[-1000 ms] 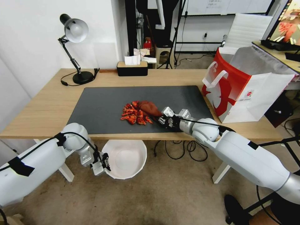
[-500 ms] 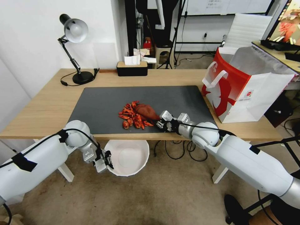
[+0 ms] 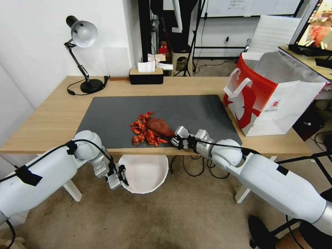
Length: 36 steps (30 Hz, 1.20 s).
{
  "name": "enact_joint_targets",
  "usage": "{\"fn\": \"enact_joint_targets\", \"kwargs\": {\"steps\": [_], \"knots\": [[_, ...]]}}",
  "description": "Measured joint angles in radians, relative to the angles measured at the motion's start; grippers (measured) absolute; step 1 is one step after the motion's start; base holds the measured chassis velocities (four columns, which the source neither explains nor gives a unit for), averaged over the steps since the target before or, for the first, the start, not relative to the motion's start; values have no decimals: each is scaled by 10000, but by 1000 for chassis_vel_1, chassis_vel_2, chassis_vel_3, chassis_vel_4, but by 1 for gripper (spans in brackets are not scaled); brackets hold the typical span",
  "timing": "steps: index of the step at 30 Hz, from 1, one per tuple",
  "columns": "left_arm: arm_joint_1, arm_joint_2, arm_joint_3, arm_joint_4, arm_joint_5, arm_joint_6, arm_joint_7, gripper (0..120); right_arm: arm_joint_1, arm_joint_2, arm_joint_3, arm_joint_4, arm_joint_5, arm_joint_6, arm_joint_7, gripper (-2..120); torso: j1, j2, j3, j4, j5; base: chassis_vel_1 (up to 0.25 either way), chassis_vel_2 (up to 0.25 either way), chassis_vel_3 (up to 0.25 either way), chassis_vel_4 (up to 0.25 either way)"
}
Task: Sweep shrimp from table into container with towel, then put container into takeout bag.
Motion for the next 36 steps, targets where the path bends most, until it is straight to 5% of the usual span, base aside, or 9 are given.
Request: {"fn": "enact_joint_targets", "kwargs": {"steps": [36], "knots": [[97, 62, -21, -12, 198, 59, 58, 0, -1319, -209, 680, 891, -137, -46, 170, 9, 0, 2, 2, -5, -2, 0, 0, 0, 0]]}}
